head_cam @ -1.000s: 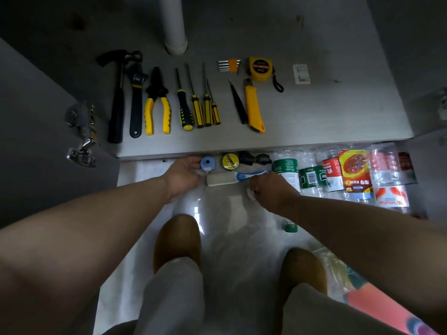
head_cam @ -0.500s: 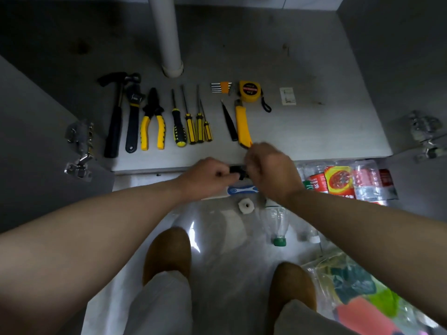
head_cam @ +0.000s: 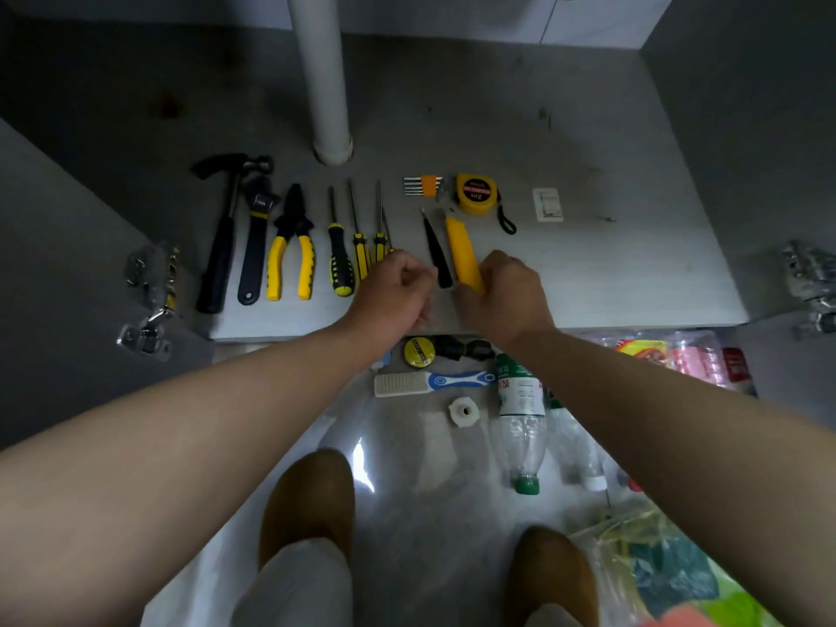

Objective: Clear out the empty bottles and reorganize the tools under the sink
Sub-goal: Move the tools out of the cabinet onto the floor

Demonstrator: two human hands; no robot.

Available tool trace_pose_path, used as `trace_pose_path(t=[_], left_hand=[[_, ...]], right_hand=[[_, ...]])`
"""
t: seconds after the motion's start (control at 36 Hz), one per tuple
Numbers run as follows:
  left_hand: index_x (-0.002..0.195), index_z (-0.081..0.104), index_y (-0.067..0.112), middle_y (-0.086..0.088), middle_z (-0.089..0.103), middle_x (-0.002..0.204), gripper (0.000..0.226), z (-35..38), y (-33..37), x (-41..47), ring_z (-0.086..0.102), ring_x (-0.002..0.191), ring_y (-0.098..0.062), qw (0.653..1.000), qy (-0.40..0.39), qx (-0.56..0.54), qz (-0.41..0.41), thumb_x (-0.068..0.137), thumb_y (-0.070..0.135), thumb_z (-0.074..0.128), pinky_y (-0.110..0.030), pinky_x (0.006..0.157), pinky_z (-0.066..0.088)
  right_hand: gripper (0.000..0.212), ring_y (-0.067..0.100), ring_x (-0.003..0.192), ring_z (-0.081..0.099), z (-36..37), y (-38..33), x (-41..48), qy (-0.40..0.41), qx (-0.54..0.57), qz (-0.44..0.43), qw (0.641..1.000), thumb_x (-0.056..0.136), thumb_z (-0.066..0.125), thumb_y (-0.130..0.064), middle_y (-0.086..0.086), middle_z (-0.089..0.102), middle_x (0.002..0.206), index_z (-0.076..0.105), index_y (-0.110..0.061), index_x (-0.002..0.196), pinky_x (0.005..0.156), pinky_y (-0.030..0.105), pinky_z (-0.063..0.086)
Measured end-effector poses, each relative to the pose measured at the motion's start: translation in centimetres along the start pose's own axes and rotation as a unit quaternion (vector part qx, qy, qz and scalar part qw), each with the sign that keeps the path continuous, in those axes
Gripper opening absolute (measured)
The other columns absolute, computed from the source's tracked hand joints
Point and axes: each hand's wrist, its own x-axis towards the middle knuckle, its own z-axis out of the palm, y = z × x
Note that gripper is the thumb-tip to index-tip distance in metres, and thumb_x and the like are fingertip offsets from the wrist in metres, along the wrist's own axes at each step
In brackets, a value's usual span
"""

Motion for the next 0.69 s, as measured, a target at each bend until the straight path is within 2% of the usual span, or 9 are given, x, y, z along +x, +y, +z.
trace_pose_path(t=[0.11, 0.17, 0.22, 0.28, 0.33, 0.39, 0.47, 0.58, 0.69], left_hand=[[0.123, 0.052, 0.01, -0.012, 0.064, 0.115, 0.036, 0.4, 1.4, 0.6, 0.071, 0.096, -0.027, 0.999, 0.002, -0.029, -0.031, 0.1, 0.035, 0.061, -0.048, 0.078, 0.063], [0.12, 0.056, 0.011, -0.012, 0.066, 0.117, 0.037, 0.4, 2.0, 0.9, 0.07, 0.1, -0.026, 0.997, -0.004, -0.057, -0.051, 0.099, 0.042, 0.06, -0.046, 0.081, 0.063], [0.109, 0.062, 0.009, -0.013, 0.069, 0.108, 0.033, 0.3, 2.3, 1.3, 0.069, 0.098, -0.027, 0.998, 0.007, -0.049, -0.035, 0.102, 0.041, 0.055, -0.041, 0.082, 0.061], [0.106, 0.064, 0.008, -0.004, 0.071, 0.095, 0.03, -0.1, 2.4, 1.7, 0.068, 0.092, -0.022, 0.999, 0.033, -0.041, -0.013, 0.105, 0.034, 0.051, -0.033, 0.075, 0.056], [0.114, 0.061, 0.003, -0.001, 0.074, 0.096, 0.029, -0.7, 2.5, 2.0, 0.071, 0.089, -0.02, 0.997, 0.044, -0.065, -0.011, 0.108, 0.028, 0.046, -0.032, 0.075, 0.057], [0.118, 0.055, -0.001, -0.01, 0.074, 0.101, 0.03, -1.4, 2.4, 2.3, 0.073, 0.083, -0.022, 0.993, 0.05, -0.109, -0.017, 0.109, 0.025, 0.042, -0.04, 0.078, 0.06], [0.107, 0.052, 0.004, -0.006, 0.067, 0.082, 0.026, -2.4, 2.2, 2.6, 0.067, 0.066, -0.018, 0.99, 0.071, -0.124, -0.012, 0.109, 0.028, 0.042, -0.04, 0.072, 0.06], [0.102, 0.053, 0.009, -0.003, 0.055, 0.07, 0.027, -3.2, 1.9, 2.8, 0.053, 0.056, -0.016, 0.982, 0.065, -0.175, -0.028, 0.108, 0.033, 0.044, -0.039, 0.065, 0.056], [0.102, 0.055, 0.009, -0.004, 0.053, 0.068, 0.031, -3.4, 1.9, 2.6, 0.05, 0.056, -0.018, 0.978, 0.051, -0.199, -0.043, 0.107, 0.037, 0.045, -0.033, 0.057, 0.052]], right_hand=[[0.024, 0.021, 0.08, 0.061, -1.1, -0.7, -1.5, -0.019, 0.112, -0.053, 0.992, 0.088, 0.073, -0.031, 0.006, 0.065, 0.088, 0.061, -0.011, 0.095, 0.066, 0.032, 0.049], [0.021, 0.017, 0.077, 0.063, -1.4, -1.3, -1.9, -0.049, 0.165, -0.077, 0.982, 0.087, 0.075, -0.028, 0.003, 0.067, 0.086, 0.064, -0.013, 0.096, 0.067, 0.031, 0.052], [0.023, 0.015, 0.075, 0.065, -1.4, -1.9, -2.0, -0.087, 0.205, -0.095, 0.97, 0.087, 0.077, -0.028, -0.001, 0.066, 0.085, 0.066, -0.013, 0.1, 0.068, 0.032, 0.056], [0.024, 0.008, 0.073, 0.061, -1.1, -2.3, -1.7, -0.09, 0.218, -0.12, 0.964, 0.086, 0.078, -0.03, -0.005, 0.064, 0.085, 0.066, -0.014, 0.1, 0.068, 0.027, 0.055], [0.022, 0.01, 0.079, 0.059, -0.7, -2.4, -0.8, -0.062, 0.178, -0.134, 0.973, 0.09, 0.073, -0.033, 0.0, 0.062, 0.092, 0.065, -0.015, 0.1, 0.071, 0.027, 0.051], [0.02, 0.021, 0.091, 0.058, -0.8, -2.1, 1.0, -0.024, 0.082, -0.138, 0.987, 0.094, 0.065, -0.028, 0.009, 0.058, 0.104, 0.064, -0.011, 0.103, 0.076, 0.033, 0.049], [0.035, 0.035, 0.115, 0.05, -1.5, -1.6, 4.5, -0.003, -0.031, -0.104, 0.994, 0.091, 0.061, -0.02, 0.017, 0.047, 0.128, 0.057, -0.007, 0.123, 0.09, 0.037, 0.047], [0.065, 0.039, 0.137, 0.033, -2.8, -1.4, 8.6, -0.026, -0.114, -0.058, 0.991, 0.086, 0.065, -0.019, 0.015, 0.03, 0.151, 0.041, -0.016, 0.147, 0.108, 0.043, 0.04], [0.086, 0.038, 0.15, 0.017, -3.0, -2.1, 10.8, -0.119, -0.155, -0.048, 0.98, 0.087, 0.068, -0.019, 0.008, 0.007, 0.167, 0.021, -0.028, 0.158, 0.115, 0.05, 0.034]])
